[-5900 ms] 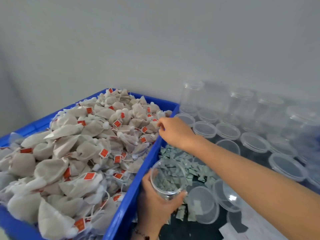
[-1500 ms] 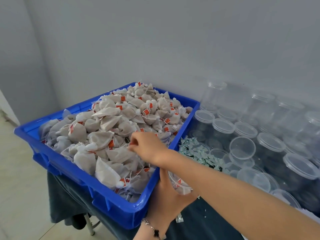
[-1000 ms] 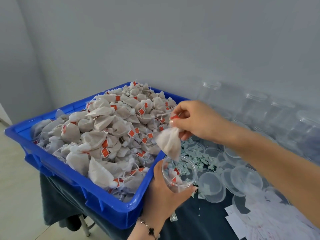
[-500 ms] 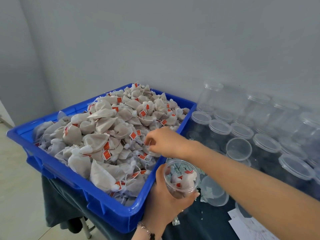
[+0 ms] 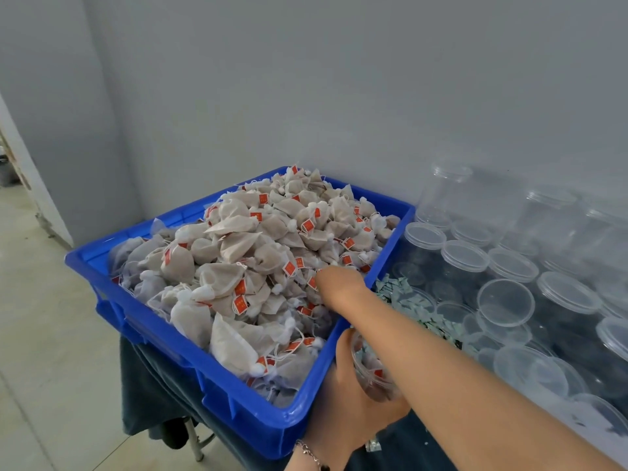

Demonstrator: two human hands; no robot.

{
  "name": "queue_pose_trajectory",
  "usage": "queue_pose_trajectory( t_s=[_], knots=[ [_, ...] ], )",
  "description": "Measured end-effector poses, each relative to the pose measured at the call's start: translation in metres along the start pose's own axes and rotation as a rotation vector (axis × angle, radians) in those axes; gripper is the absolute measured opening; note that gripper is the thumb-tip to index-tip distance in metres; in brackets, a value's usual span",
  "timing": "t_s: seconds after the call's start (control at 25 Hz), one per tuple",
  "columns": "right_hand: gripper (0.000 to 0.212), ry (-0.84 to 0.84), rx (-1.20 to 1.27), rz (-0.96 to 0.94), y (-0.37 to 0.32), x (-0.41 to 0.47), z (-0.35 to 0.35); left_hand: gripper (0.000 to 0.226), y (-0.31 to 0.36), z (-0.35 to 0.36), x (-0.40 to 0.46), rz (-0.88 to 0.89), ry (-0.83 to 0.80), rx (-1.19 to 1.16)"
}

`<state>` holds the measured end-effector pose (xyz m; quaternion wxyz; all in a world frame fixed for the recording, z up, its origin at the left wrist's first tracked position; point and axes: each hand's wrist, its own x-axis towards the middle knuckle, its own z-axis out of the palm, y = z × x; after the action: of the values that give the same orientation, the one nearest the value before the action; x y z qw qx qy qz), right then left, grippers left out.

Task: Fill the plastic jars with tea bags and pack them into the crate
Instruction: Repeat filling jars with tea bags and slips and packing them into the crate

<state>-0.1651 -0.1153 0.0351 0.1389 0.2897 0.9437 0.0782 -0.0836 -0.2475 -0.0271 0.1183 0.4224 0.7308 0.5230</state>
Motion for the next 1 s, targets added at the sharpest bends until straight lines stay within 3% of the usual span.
queue_pose_trajectory(
  t_s=[0.08,0.2,0.28,0.36,0.48,0.56,0.64,0.76,0.84,0.92,1.0],
  knots=[
    [0.022,0.111,0.241,0.042,0.008,-0.007,-0.003,0.107,-0.002,0.0,-0.004,0.038,0.013,-0.072],
    [0.026,0.176,0.788,0.14,0.027,-0.022,-0.022,0.103,-0.006,0.002,-0.003,0.058,0.045,-0.121],
    [0.023,0.089,1.368,0.173,0.045,-0.041,-0.039,0.099,-0.007,0.003,-0.003,0.068,0.067,-0.138],
    [0.024,-0.111,1.892,0.079,0.064,-0.071,-0.048,0.091,-0.007,0.005,-0.002,0.076,0.083,-0.137],
    [0.028,-0.217,2.195,-0.076,0.083,-0.115,-0.049,0.08,-0.006,0.005,0.0,0.069,0.111,-0.119],
    [0.032,-0.149,2.121,-0.113,0.089,-0.141,-0.051,0.076,-0.004,0.005,0.0,0.077,0.135,-0.089],
    [0.042,-0.084,1.865,-0.121,0.093,-0.161,-0.053,0.077,-0.002,0.007,-0.001,0.076,0.154,-0.088],
    [0.058,0.024,1.16,0.015,0.096,-0.182,-0.052,0.084,0.004,0.01,-0.006,0.031,0.11,-0.066],
    [0.063,0.051,0.783,-0.004,0.093,-0.188,-0.045,0.085,0.009,0.014,-0.01,0.03,0.051,-0.052],
    [0.05,0.085,0.644,-0.103,0.091,-0.191,-0.035,0.086,0.015,0.018,-0.014,0.031,0.017,-0.052],
    [0.023,0.153,0.616,-0.125,0.097,-0.199,-0.033,0.088,0.021,0.024,-0.017,0.023,-0.002,-0.069]
  ],
)
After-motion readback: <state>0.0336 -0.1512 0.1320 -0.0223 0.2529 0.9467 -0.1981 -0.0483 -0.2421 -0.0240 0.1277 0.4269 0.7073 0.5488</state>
